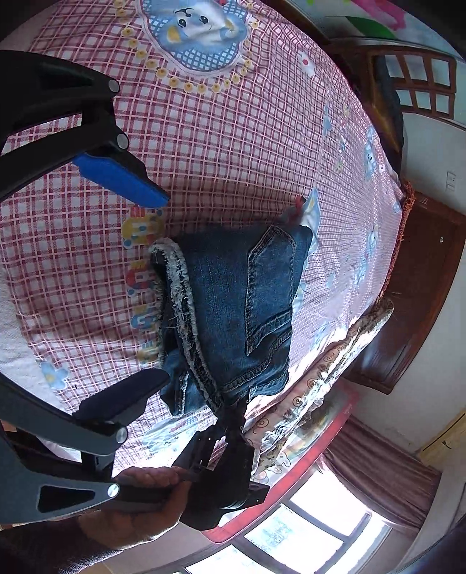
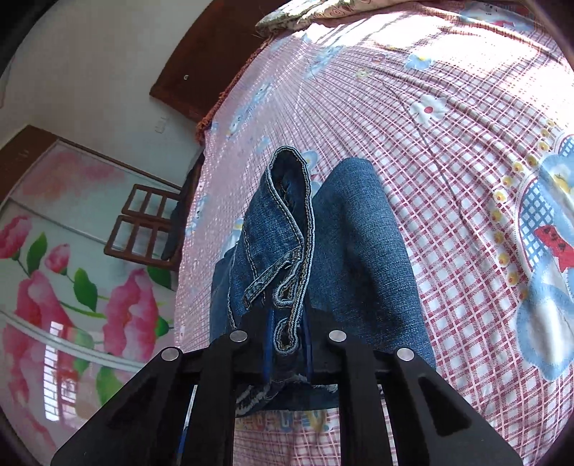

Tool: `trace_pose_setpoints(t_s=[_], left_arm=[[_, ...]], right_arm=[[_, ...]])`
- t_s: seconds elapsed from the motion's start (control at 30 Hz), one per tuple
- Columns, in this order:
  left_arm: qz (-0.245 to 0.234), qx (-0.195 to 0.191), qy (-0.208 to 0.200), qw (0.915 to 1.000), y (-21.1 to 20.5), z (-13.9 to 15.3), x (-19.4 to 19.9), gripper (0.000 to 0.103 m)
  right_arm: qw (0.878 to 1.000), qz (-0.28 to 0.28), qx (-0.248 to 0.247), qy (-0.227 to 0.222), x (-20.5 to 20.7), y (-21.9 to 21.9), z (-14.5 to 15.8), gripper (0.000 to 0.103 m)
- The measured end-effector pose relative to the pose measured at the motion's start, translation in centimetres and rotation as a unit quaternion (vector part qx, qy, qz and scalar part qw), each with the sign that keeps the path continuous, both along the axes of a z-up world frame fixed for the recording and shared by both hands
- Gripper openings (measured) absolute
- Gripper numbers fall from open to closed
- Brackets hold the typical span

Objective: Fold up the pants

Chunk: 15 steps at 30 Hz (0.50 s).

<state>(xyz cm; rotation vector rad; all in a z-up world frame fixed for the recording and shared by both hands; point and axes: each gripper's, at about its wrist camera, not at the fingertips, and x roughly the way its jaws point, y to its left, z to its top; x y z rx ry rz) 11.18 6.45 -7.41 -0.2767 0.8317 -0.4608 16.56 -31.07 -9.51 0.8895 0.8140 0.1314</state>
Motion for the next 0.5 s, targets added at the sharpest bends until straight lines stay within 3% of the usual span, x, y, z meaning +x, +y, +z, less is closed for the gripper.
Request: trace_pose_setpoints(t_s=[0.3,0.4,0.5], left_arm=[[-0.009,0.042,-0.035,0.9985,-1.2,1.1,2.8,0.093],[-0.012,0.067,-0.037,0.9970,-1.6,0.8,3.8,0.093],[0.002,0.078,-0.038,0.9963,-1.2,0.6,5.0,0.094]], right_arm=[[0.999,-0.028,0.010,0.042,-2.2,-1.9,-4.5,0.012],[0.995,-0.055,0.035,0.082,-3.1,-3.1,-5.1,0.016],[0.995,-0.070,-0.036,0.068,-5.0,-3.2,-2.0,0.018]])
